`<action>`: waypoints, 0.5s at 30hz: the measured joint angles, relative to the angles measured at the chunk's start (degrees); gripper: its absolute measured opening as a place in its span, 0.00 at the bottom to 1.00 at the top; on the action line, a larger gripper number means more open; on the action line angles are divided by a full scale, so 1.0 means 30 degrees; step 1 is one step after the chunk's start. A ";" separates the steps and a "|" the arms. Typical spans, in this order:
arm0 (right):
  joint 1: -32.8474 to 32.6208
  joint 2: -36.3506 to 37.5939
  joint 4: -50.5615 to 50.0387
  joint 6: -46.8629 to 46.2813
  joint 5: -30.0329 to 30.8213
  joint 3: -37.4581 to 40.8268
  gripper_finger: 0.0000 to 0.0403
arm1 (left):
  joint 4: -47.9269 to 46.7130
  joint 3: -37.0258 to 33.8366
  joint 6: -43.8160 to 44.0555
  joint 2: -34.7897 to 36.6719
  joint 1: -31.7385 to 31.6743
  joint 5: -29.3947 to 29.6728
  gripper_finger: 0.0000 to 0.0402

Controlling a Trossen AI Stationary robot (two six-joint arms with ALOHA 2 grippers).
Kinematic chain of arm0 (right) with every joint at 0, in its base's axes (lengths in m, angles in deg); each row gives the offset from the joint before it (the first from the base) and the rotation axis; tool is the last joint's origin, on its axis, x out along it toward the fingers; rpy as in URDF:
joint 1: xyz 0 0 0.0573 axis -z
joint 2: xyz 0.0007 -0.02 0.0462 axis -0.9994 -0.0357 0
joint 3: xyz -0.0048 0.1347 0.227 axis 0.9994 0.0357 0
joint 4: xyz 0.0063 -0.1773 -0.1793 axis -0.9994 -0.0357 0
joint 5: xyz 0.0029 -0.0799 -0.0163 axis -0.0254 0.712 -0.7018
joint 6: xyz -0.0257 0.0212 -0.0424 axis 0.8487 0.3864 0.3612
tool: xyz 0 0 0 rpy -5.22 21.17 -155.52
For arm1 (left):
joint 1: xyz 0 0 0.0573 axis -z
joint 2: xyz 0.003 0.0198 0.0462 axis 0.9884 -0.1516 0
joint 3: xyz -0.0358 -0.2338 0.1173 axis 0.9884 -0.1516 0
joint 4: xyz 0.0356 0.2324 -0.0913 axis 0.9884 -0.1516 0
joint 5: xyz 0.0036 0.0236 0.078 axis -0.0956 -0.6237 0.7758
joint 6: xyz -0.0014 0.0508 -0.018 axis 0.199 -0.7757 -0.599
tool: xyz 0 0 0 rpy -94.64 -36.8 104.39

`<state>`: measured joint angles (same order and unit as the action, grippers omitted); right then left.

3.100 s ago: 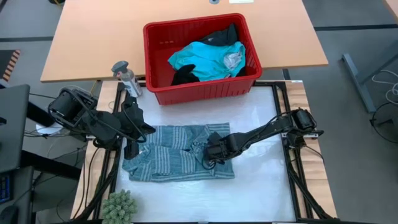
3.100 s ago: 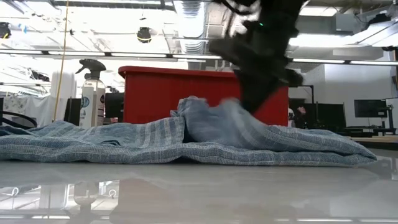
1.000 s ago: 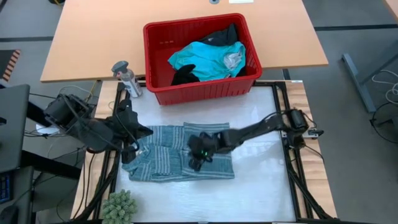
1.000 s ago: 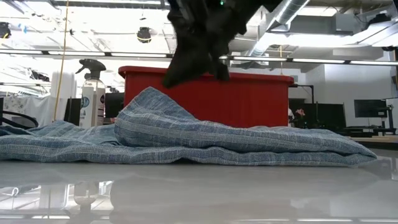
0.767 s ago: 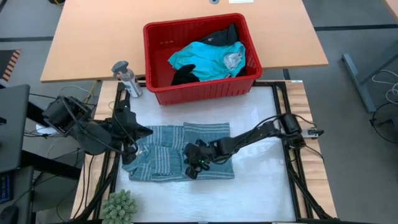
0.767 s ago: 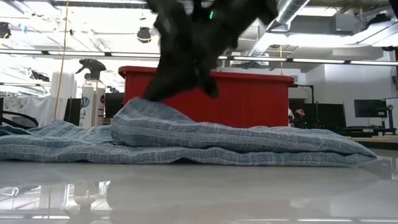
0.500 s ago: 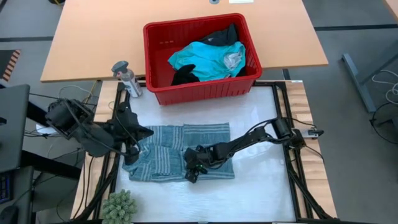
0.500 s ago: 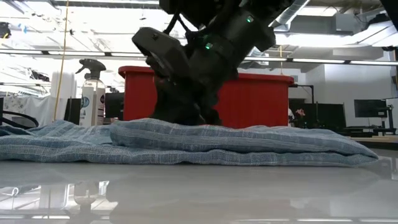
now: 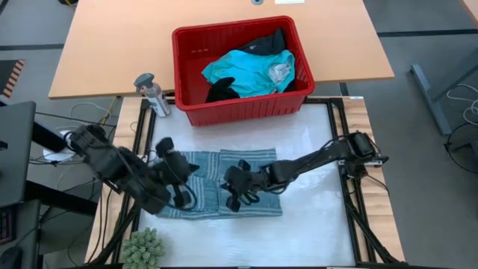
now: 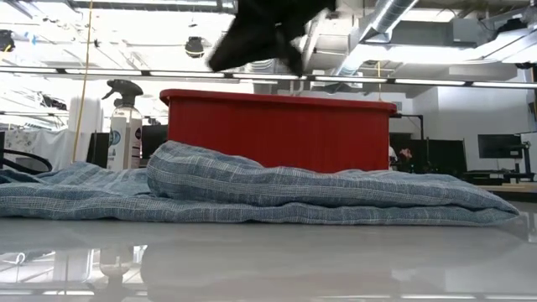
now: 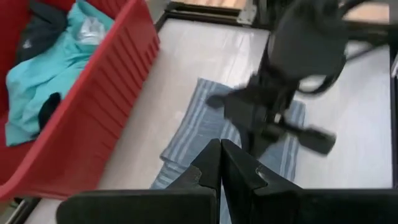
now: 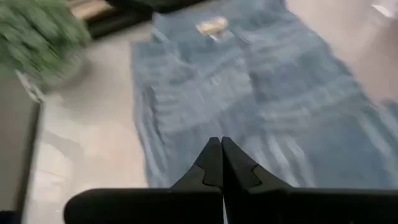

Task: Fold Laundry from Bin
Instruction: Fold the patterned blue shirt

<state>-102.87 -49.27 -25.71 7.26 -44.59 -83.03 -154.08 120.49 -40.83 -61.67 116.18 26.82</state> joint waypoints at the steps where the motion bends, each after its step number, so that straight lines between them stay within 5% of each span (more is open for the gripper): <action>1: -0.0156 0.0180 -0.0814 0.0021 0.0588 0.0000 0.04 | 0.0629 -0.0662 -0.0251 0.0000 0.0004 -0.0040 0.00; 6: -0.1121 0.0321 -0.3468 -0.1339 0.2245 0.0066 0.04 | 0.6492 -0.5443 -0.1738 0.0299 -0.0443 -0.0163 0.00; 12: -0.2830 0.0456 -0.6045 -0.5185 0.5714 0.0084 0.04 | 1.7302 -1.3205 -0.2910 0.1972 -0.1776 -0.0302 0.00; 15: -0.3547 0.0437 -0.4372 -0.5360 0.6591 0.1072 0.04 | 2.3520 -1.7478 -0.3143 0.2595 -0.2715 -0.0712 0.00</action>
<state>-113.51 -47.96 -38.83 -8.82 -24.82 -79.82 -83.52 68.06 -50.26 -53.88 108.03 24.68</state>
